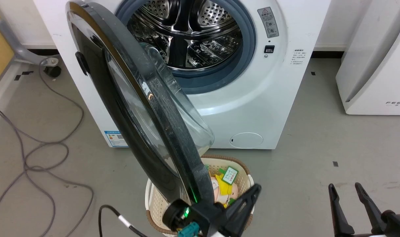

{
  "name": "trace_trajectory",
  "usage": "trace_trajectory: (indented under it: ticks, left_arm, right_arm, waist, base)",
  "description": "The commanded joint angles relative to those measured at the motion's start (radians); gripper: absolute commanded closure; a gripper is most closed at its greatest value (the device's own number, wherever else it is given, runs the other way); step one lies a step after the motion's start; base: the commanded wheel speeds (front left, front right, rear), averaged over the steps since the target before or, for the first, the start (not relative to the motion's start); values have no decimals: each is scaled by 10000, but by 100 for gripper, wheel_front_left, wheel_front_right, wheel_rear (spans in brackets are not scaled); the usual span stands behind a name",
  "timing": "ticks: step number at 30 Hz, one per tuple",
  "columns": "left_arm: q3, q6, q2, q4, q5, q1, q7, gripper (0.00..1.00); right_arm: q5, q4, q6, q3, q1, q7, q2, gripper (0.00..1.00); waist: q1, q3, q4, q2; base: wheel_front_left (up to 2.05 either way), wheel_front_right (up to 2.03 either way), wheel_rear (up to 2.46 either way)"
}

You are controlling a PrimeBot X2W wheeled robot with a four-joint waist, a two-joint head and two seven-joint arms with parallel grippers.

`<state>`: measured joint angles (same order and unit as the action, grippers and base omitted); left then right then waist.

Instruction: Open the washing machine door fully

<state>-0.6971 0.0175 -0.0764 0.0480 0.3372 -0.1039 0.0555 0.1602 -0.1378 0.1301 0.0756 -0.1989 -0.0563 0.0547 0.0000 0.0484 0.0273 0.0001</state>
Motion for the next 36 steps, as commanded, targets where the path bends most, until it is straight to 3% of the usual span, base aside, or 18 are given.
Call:
trace_trajectory:
  ticks: [1,12,24,36]
  left_arm:
    - [56,-84,23,-108,-51,-200,113,100]
    - [530,-811,87,-991,54,-584,348,100]
    - [918,-1599,-366,-523,87,244,225,100]
    - [1299,-2388,-751,534,197,1395,269,100]
  right_arm:
    - [105,21,6,-4,126,-67,-45,0]
    - [187,109,6,-11,90,-89,-45,0]
    - [216,198,6,15,-86,-66,-45,0]
    - [99,-49,6,134,-351,48,-45,0]
  waist:
    - [0,5,-10,-1]
    - [0,-89,-34,-1]
    - [0,-309,289,-1]
    - [0,-546,1514,-1]
  base:
    - [0,0,0]
    - [0,0,0]
    - [0,0,0]
    - [0,0,0]
